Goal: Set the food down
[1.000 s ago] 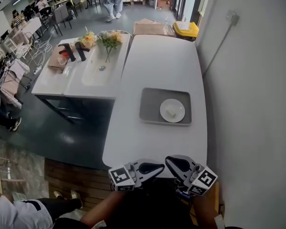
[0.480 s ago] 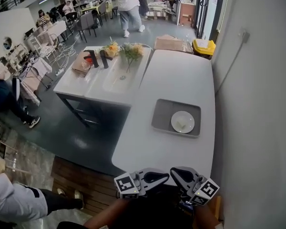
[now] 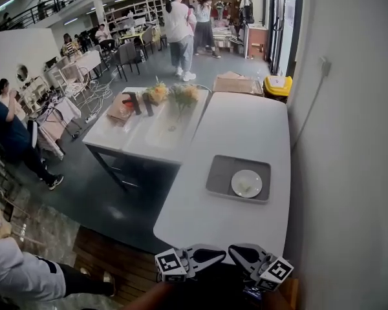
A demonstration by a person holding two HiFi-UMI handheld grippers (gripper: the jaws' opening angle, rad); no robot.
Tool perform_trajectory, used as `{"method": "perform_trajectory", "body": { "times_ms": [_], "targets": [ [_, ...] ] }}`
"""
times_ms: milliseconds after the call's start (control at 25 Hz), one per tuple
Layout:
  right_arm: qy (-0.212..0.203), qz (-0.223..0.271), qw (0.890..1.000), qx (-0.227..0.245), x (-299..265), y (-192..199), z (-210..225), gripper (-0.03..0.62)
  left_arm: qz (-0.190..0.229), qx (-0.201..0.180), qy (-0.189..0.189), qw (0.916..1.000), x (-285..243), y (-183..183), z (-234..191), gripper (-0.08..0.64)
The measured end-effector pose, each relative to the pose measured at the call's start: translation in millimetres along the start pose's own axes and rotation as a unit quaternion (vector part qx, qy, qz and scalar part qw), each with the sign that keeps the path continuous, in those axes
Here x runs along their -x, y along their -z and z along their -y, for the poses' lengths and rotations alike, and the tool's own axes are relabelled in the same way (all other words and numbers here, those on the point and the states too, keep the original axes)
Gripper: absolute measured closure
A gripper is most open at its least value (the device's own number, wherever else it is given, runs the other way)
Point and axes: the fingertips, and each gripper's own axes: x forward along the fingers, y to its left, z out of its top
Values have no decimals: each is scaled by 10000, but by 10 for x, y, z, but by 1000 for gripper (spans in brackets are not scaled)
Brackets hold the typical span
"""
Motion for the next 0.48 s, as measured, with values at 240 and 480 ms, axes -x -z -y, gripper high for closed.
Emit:
{"method": "perform_trajectory", "body": {
  "times_ms": [240,480],
  "targets": [
    [-88,1,10000,8,-1,62,-29,589,354,177,-1,9992,41,-136,99,554],
    [-199,-97,9993,291,-143,8,-58,589,615,485,-99,9969,233,-41,-71,554]
  ]
}}
